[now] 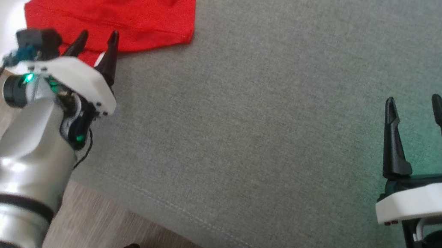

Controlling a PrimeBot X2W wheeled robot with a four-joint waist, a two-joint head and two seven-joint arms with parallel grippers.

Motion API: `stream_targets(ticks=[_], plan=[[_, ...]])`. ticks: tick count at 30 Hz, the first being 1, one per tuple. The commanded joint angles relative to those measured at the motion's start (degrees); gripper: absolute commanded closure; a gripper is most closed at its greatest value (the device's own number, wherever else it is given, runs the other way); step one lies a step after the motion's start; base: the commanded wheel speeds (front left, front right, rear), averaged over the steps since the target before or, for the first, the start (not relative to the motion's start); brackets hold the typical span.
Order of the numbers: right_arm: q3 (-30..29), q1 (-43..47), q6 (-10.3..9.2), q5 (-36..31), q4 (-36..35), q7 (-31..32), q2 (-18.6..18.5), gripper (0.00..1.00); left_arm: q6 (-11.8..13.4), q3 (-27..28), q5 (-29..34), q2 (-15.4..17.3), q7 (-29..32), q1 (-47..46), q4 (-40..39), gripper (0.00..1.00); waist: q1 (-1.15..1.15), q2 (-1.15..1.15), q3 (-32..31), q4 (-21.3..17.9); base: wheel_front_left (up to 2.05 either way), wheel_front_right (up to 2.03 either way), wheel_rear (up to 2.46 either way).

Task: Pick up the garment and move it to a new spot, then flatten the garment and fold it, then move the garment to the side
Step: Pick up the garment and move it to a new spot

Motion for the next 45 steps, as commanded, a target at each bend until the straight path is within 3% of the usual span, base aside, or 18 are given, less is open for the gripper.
stream_targets(ticks=[1, 7, 12, 13, 14, 15, 20, 24, 31, 38, 42, 45], plan=[[1.8, -1.8, 0.2, -0.2, -2.7, 0.6, -0.6, 0.0, -0.3, 1.8, -0.8, 2.2, 1.4, -3.1, 2.0, 0.0, -0.02, 0.0, 1.4, -0.3, 0.0, 0.0, 0.0], [2.8, -2.7, 0.2, 0.3, -2.8, 1.4, -0.9, 0.0, -1.5, 1.0, -3.1, 2.4, 7.6, -10.9, 15.2, 0.0, -0.02, 0.0, 2.0, -1.2, 0.0, 0.0, 0.0], [2.3, -2.5, 0.2, 0.7, -3.0, 2.0, -0.9, 0.0, -1.8, -0.6, -4.2, 2.4, 12.0, -14.1, 20.5, 0.03, -0.02, 0.0, 2.5, -1.5, 0.0, 0.0, 0.0], [2.1, -2.5, 0.2, 0.7, -3.0, 2.1, -0.9, 0.0, -1.8, -1.0, -4.5, 2.3, 12.0, -14.4, 20.7, 0.31, -0.02, 0.0, 2.6, -1.6, 0.0, 0.0, 0.0], [2.0, -2.5, 0.2, 0.8, -3.1, 2.1, -0.9, 0.0, -1.8, -1.6, -4.6, 2.3, 12.2, -14.6, 20.9, 0.83, -0.02, 0.0, 2.7, -1.7, 0.0, 0.0, 0.0], [1.9, -2.6, 0.2, 0.8, -3.1, 2.2, -0.9, 0.0, -1.8, -2.2, -4.7, 2.5, 12.0, -14.7, 21.0, 1.0, -0.02, 0.0, 2.7, -1.8, 0.0, 0.0, 0.0], [1.3, -2.4, 0.2, 1.4, -2.9, 1.6, -0.7, 0.0, -1.8, -4.0, -3.5, 4.6, 5.5, -15.5, 21.2, 1.0, -0.02, 0.0, 1.7, -2.1, 0.0, 0.0, 0.0], [1.1, -2.1, 0.2, 1.8, -2.0, 0.2, -0.4, 0.0, 0.4, -4.2, -2.5, 6.1, -1.5, -15.8, 20.9, 1.0, -0.02, 0.0, -0.8, -2.2, 0.0, 0.0, 0.0], [1.0, -1.2, 0.2, 2.8, -0.1, -2.6, 0.0, 0.0, 2.8, -2.5, -1.8, 7.8, -4.3, -13.6, 13.1, 1.0, -0.02, 0.0, -5.7, -2.4, 0.0, 0.0, 0.0], [-0.2, 1.3, 0.2, 5.9, 2.4, -6.1, 0.1, 0.0, 6.9, 0.6, 1.6, 8.7, -4.4, -0.3, -9.6, 1.0, -0.02, 0.0, -11.5, -3.1, 0.0, 0.0, 0.0], [-0.1, 2.6, 0.2, 7.6, 3.6, -7.9, 0.1, 0.0, 9.0, 0.2, 2.7, 9.1, -4.2, 8.0, -19.5, 1.0, -0.02, 0.0, -13.9, -4.1, 0.0, 0.0, 0.0], [0.1, 3.8, 0.2, 9.2, 5.0, -8.8, 0.1, 0.0, 10.1, -1.6, 3.7, 10.0, -0.6, 14.2, -28.7, 1.0, -0.02, 0.0, -15.5, -6.1, 0.0, 0.0, 0.0]])
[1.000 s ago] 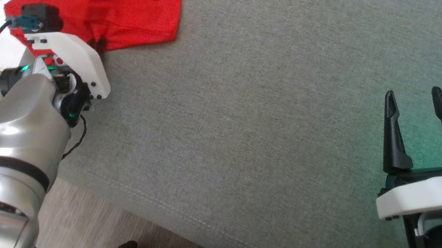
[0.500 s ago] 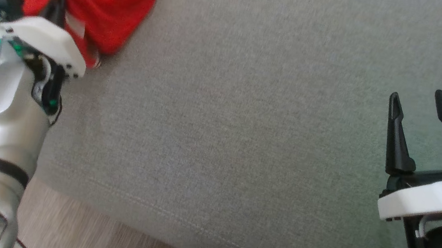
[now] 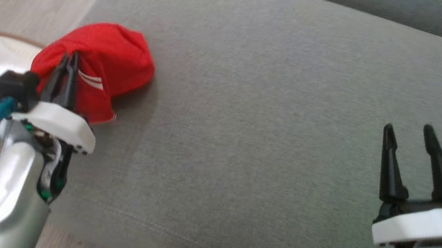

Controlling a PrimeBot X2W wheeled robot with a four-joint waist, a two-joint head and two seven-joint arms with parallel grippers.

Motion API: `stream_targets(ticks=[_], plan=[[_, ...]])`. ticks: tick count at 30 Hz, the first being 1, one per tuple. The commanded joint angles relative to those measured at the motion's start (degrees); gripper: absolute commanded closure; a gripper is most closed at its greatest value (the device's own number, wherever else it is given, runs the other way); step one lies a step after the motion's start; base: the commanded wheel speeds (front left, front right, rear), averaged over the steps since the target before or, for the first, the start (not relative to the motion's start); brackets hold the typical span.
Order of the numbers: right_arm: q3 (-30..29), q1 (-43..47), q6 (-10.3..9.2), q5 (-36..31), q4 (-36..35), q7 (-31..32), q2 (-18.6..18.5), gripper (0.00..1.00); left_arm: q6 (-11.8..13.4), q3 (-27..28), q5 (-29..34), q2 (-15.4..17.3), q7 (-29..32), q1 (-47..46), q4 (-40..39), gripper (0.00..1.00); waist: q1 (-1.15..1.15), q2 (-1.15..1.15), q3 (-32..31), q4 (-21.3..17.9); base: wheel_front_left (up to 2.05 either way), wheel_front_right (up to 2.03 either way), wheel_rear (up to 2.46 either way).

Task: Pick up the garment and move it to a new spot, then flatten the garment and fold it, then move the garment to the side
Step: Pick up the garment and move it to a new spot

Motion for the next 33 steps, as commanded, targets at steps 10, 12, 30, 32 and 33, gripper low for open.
stream_targets(ticks=[10, 12, 30, 32, 33], plan=[[2.6, -0.1, 0.2, 3.2, -0.2, -1.7, -0.2, 0.0, -0.5, -3.9, -0.4, -0.7, 6.7, 2.1, -13.4, 1.0, 0.01, 0.0, 0.2, -13.0, 0.0, 0.0, 0.0], [2.7, -0.2, 0.2, 3.6, 0.1, -1.9, -0.2, 0.0, -1.0, -5.1, -0.3, -1.8, 6.6, 1.0, -13.3, 1.0, 0.01, 0.0, 1.1, -16.1, 0.0, 0.0, 0.0], [2.8, -0.4, 0.2, 7.1, 2.1, -5.4, -0.2, 0.0, -9.0, -21.6, 3.0, -8.3, 9.4, -4.3, -10.3, 1.0, 0.01, 0.0, 8.0, -29.4, 0.0, 0.0, 0.0], [2.7, -0.4, 0.2, 7.2, 2.5, -5.7, -0.2, 0.0, -9.7, -23.7, 3.0, -7.8, 10.3, -3.0, -10.1, 1.0, 0.01, 0.0, 8.1, -28.8, 0.0, 0.0, 0.0], [2.7, -0.4, 0.2, 7.2, 2.6, -5.8, -0.2, 0.0, -10.0, -24.6, 3.1, -7.6, 10.2, -2.5, -10.2, 1.0, 0.01, 0.0, 8.0, -28.4, 0.0, 0.0, 0.0]])
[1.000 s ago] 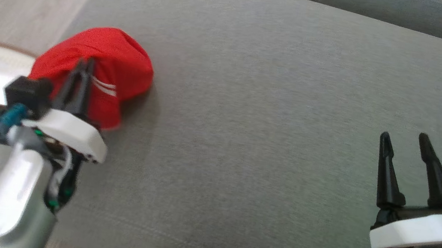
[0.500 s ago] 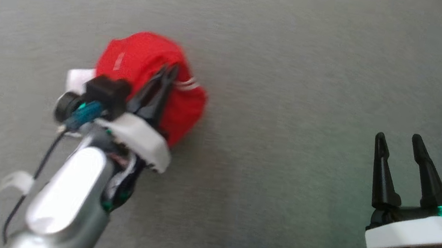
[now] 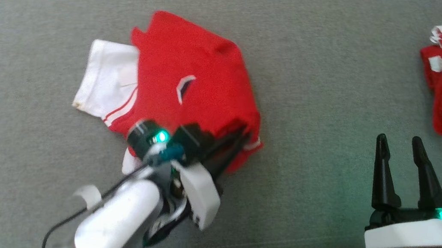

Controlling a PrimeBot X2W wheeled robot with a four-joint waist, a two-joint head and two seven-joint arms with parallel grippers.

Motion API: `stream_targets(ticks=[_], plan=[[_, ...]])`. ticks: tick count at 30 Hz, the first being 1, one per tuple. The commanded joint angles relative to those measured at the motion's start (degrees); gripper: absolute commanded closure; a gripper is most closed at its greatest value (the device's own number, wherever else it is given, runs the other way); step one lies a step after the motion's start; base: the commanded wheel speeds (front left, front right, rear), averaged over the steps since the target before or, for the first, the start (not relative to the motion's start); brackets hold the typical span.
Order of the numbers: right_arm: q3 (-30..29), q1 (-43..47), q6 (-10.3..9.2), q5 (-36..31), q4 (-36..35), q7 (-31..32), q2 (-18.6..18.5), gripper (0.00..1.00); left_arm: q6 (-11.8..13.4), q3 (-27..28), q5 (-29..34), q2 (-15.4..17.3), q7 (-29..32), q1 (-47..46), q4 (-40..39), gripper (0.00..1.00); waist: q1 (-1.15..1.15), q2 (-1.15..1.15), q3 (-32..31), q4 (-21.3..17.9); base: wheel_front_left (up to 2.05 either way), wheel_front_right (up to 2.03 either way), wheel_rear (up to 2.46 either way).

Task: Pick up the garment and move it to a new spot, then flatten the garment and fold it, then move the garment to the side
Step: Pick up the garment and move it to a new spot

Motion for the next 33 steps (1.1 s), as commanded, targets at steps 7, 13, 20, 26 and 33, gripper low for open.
stream_targets(ticks=[7, 13, 20, 26, 33], plan=[[0.8, -2.3, 0.2, -1.1, -1.5, 0.1, -0.3, 0.0, 0.4, 0.3, 1.8, 1.5, -4.6, 1.6, -4.7, 0.0, -0.01, 0.0, -2.2, 5.1, 0.0, 0.0, 0.0], [0.5, -2.5, 0.2, -3.2, -2.3, 1.8, -0.3, 0.0, 4.5, 3.7, 1.4, 2.2, -9.9, 4.1, -9.0, 0.0, -0.01, 0.0, -5.3, 9.5, 0.0, 0.0, 0.0], [-0.1, -1.8, 0.2, -4.4, -3.3, 3.8, -0.3, 0.0, 10.3, 11.5, -0.7, 4.3, -12.7, 7.4, -10.8, 0.0, -0.01, 0.0, -8.0, 13.3, 0.0, 0.0, 0.0], [-0.6, -0.7, 0.2, -4.8, -3.7, 4.9, -0.3, 0.0, 13.9, 18.6, -2.1, 6.8, -13.7, 10.5, -10.4, 0.0, -0.01, 0.0, -9.7, 15.3, 0.0, 0.0, 0.0], [-1.0, 0.7, 0.2, -5.2, -3.6, 5.5, -0.3, 0.0, 14.1, 24.0, -3.4, 9.7, -13.9, 14.2, -10.0, 0.0, -0.01, 0.0, -11.5, 16.3, 0.0, 0.0, 0.0]])
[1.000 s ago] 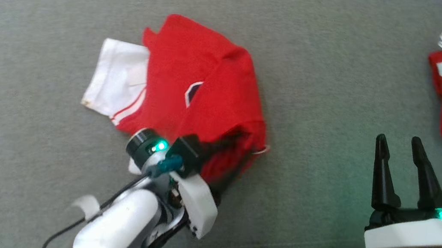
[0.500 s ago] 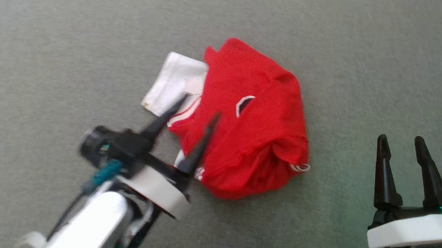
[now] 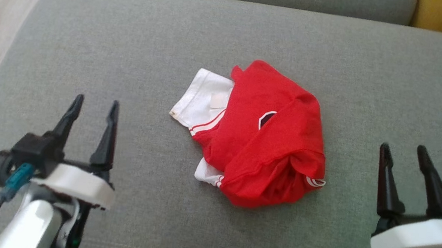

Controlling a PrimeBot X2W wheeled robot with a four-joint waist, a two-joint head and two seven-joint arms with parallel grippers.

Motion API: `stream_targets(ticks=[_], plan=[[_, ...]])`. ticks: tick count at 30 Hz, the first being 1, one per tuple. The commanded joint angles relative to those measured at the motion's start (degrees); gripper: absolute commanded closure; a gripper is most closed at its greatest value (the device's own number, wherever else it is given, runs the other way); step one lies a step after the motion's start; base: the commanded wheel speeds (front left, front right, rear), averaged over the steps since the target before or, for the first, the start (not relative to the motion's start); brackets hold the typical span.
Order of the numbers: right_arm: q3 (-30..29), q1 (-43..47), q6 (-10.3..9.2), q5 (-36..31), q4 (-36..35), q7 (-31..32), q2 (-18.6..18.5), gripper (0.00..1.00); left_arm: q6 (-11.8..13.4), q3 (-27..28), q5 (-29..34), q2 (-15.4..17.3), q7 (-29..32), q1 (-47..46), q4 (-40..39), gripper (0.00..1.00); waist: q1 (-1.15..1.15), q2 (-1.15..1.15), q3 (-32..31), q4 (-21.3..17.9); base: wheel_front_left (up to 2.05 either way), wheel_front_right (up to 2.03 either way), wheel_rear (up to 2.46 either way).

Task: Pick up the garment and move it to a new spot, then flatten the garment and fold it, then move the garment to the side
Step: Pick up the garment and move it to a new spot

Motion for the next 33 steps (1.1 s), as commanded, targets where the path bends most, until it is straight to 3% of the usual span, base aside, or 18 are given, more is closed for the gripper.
stream_targets(ticks=[1, 16, 33], plan=[[1.2, 0.1, 0.2, -0.5, -2.2, 0.2, -0.3, 0.0, -0.3, 2.8, -0.3, 1.7, -0.7, -1.3, -1.7, 0.0, 0.0, 0.0, -0.6, 0.2, 0.0, 0.0, 0.0], [1.4, 3.6, 0.2, 0.3, -2.5, 0.8, -0.3, 0.0, 0.2, 2.9, -0.9, 3.8, 1.2, 5.0, -5.2, 0.0, 0.0, 0.0, -4.1, -1.3, 0.0, 0.0, 0.0], [1.5, 3.6, 0.2, 0.9, -2.4, 0.4, -0.3, 0.0, 1.0, 1.7, -0.9, 4.6, 3.0, 5.4, -7.6, 0.0, 0.0, 0.0, -3.3, -1.6, 0.0, 0.0, 0.0]])
